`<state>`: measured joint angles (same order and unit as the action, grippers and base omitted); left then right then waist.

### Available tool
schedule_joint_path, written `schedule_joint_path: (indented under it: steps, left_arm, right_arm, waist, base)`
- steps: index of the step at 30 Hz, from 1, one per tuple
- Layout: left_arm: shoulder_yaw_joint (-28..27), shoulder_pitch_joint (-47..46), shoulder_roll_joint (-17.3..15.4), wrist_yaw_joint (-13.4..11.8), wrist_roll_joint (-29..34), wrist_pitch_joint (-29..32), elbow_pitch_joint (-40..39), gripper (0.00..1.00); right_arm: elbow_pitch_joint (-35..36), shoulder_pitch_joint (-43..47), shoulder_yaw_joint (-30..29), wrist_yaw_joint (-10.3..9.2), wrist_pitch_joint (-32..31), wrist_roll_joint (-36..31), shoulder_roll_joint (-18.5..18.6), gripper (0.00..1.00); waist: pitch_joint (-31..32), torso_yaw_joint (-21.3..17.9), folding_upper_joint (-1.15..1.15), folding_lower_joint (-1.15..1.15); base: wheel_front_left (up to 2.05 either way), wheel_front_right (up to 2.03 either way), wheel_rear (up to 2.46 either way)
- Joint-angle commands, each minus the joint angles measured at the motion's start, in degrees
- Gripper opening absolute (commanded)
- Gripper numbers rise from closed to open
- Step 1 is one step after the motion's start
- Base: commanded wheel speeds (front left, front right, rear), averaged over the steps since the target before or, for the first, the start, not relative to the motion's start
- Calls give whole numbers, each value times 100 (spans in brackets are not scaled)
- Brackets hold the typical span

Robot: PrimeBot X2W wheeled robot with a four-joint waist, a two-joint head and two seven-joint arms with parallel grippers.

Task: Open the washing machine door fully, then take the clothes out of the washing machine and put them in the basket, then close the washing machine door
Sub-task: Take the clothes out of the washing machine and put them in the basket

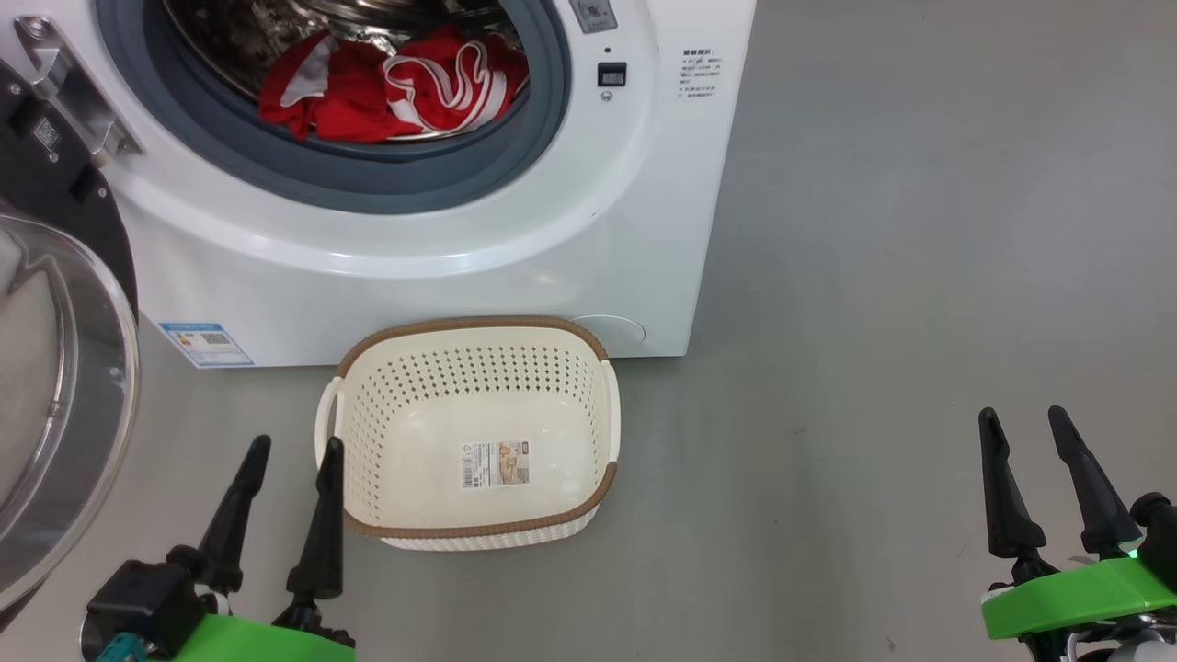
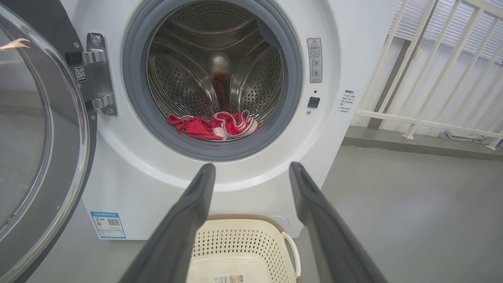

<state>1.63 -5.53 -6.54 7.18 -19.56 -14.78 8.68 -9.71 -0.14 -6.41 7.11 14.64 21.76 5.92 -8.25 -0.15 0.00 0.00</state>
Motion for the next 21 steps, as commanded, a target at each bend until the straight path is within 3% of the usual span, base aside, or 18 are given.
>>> schedule_joint_path:
  steps: [1,12,21]
  left_arm:
    - [-231,-8,-111,31,33,-22,-178,100]
    - [-150,-11,-149,31,-104,-22,-221,100]
    - [-117,-65,-190,31,-85,-22,-287,100]
  right_arm:
    - [155,9,137,37,36,18,81,100]
    - [142,1,167,37,36,15,76,100]
    - [130,-53,197,37,36,11,57,100]
  waist:
    - [-2,8,0,0]
    - [4,11,0,0]
    - [-53,14,0,0]
  base:
    - [0,0,0]
    - [1,-1,0]
    - [59,-62,3]
